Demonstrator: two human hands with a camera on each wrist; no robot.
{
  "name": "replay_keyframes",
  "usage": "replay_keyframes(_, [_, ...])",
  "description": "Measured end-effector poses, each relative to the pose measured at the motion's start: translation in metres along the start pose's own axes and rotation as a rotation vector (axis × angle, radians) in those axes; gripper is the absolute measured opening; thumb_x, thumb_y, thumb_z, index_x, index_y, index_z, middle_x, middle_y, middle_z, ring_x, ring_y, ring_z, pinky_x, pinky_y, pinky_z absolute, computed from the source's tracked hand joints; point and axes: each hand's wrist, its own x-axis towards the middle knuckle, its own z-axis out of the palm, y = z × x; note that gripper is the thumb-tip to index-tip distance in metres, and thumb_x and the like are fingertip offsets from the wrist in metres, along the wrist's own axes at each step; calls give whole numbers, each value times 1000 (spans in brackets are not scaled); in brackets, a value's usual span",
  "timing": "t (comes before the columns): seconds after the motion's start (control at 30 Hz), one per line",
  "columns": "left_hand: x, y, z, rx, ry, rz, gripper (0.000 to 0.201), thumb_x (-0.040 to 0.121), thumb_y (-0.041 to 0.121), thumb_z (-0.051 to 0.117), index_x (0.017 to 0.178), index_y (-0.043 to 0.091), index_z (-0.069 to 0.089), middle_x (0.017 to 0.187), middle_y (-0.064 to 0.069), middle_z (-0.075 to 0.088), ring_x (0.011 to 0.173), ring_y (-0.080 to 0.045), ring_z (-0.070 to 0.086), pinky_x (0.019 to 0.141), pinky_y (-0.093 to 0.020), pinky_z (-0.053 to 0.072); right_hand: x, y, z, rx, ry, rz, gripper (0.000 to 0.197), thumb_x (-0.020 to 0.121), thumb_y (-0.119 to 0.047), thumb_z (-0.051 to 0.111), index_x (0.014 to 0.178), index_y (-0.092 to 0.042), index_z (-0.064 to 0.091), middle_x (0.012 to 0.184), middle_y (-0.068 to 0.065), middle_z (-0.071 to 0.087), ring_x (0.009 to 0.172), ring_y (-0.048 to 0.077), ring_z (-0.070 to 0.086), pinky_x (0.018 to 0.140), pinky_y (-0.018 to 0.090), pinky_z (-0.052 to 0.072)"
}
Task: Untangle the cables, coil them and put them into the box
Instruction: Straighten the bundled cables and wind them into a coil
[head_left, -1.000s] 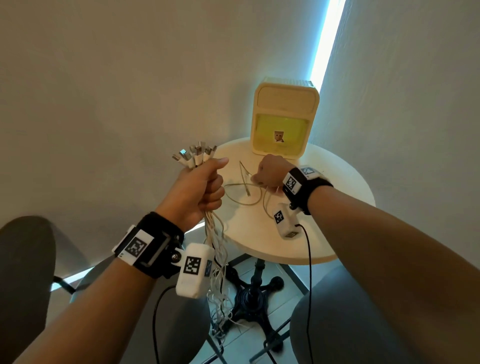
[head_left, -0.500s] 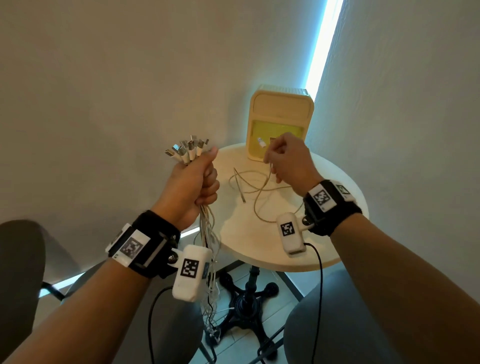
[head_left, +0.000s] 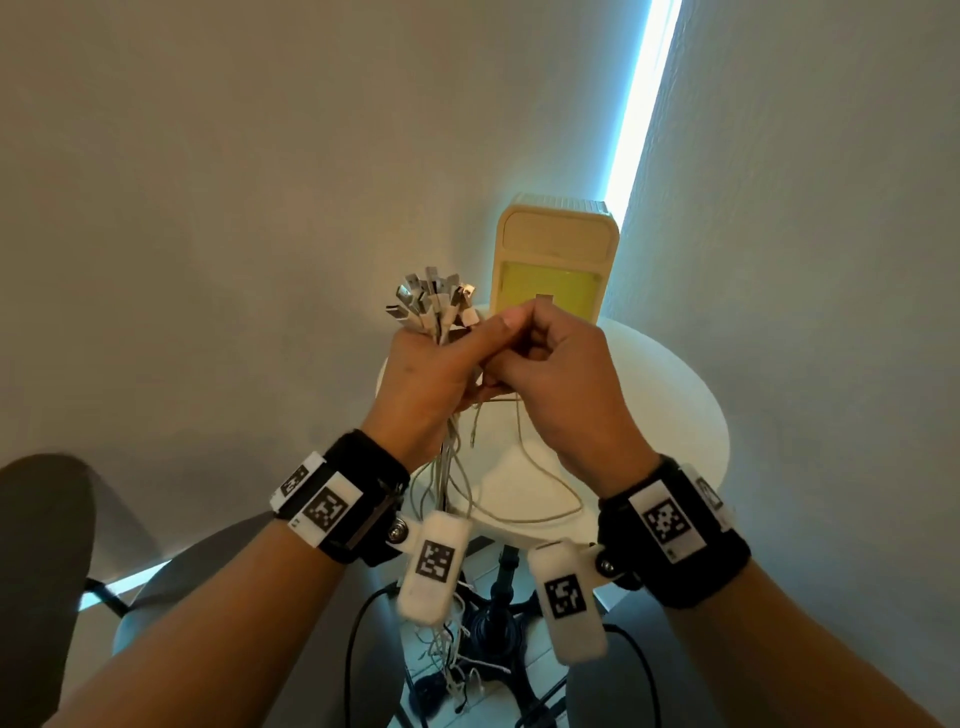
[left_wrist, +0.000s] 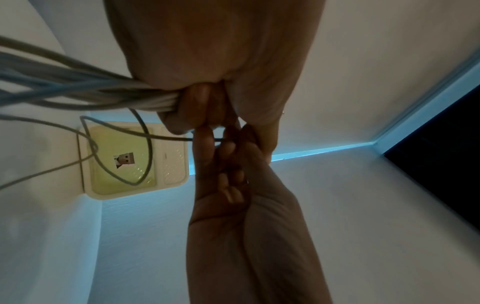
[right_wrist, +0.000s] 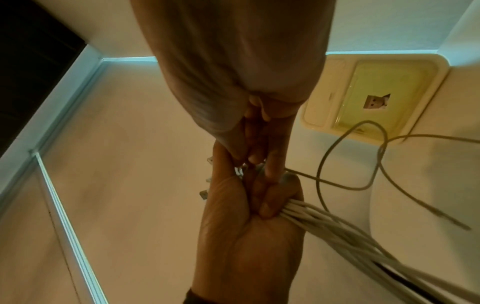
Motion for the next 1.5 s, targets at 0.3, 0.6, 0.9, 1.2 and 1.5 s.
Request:
replay_keyframes(0.3, [-4, 2, -4, 129, 2, -31, 23, 107, 26, 63, 98, 10, 76, 85, -6, 78, 87, -25, 78, 85, -45, 65, -3, 7, 13, 3, 75, 8, 20, 88, 1, 73, 85, -14, 60, 80, 16, 67, 79, 44, 70, 71, 62, 62])
replay_keyframes(0.6, [0, 9, -12, 158, 40, -28, 39, 108, 30, 61, 74, 12, 62, 62, -11, 45, 54, -18, 46, 53, -28, 41, -4, 0, 20, -97, 20, -38, 19, 92, -15, 77, 93, -11, 58, 83, 4, 64, 76, 18, 64, 70, 39, 58])
replay_keyframes(0.9, [10, 26, -27, 12, 31, 10, 40, 111, 40, 55, 75, 24, 44, 62, 4, 31, 54, -12, 29, 49, -27, 30, -3, 7, 5, -64, -287, 127, 34, 95, -22, 77, 122, -17, 57, 95, 5, 69, 96, 30, 72, 97, 49, 60])
replay_keyframes(1.2, [32, 43, -50, -26, 92, 23, 46, 102, 25, 72, 70, 29, 39, 55, 6, 24, 44, -11, 17, 40, -21, 19, -36, 29, 22, -186, -434, 124, 24, 102, -41, 66, 100, -17, 71, 69, 4, 52, 59, 16, 48, 59, 36, 44])
replay_keyframes(1.5, [39, 43, -65, -111, 110, -38, 51, 106, 28, 65, 69, 29, 30, 53, 6, 21, 44, -11, 14, 39, -21, 18, -23, 37, -14, -525, -379, 101, 23, 101, -41, 67, 86, -27, 76, 83, 3, 76, 73, 25, 66, 74, 41, 55])
